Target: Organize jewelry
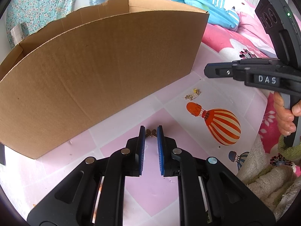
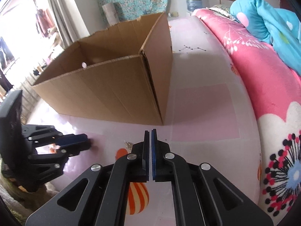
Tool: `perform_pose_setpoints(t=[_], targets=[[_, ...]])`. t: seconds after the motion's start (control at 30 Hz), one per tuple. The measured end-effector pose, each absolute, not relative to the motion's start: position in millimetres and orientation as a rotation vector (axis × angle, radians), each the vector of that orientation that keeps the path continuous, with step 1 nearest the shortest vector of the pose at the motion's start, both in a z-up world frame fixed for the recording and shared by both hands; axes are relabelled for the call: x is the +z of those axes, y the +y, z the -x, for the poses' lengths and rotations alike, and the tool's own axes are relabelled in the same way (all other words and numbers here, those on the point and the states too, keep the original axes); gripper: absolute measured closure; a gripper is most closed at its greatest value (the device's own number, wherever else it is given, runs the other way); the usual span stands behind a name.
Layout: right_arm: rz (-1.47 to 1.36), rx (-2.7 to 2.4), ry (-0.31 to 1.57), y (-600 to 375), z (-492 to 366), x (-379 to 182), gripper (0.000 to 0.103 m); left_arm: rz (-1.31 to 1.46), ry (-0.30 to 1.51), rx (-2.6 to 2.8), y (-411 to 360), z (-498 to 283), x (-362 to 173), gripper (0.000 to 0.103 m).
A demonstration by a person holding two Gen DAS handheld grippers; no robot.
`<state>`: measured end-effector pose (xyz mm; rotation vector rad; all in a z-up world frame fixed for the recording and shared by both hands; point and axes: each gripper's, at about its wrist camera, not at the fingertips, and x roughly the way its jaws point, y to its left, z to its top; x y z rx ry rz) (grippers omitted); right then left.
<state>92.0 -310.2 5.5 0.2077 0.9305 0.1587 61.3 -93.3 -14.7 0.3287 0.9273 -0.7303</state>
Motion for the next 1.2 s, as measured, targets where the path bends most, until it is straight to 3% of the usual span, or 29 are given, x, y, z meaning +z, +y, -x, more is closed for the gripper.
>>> perform_pose_setpoints(t=[0.2,0.27,0.33,0.67,1.2], targets=[[-0.106,0.134,0.966,-295,-96,-4,0.099,-0.326,0.927,-0.731,-93,-61,-14,0.091],[-0.062,0.140,0.963,-287,-98,-3,0.091,-0.327,0.927,-0.732,-93,-61,-14,0.091],[-0.025,0.143,0.952,-281,-100,-2,0.075,-0.326,0.927,-0.734,-93,-61,-14,0.091],[0.101,0.130,0.965,-262,-98,-8,0.075,-0.319,0.927,-0.738,-92,-61,-14,0.091],[-0.018,0.145,0.970,-275,-96,-3,0.075,-0.318,0.927,-0.738,-91,-61,-14,0.091]])
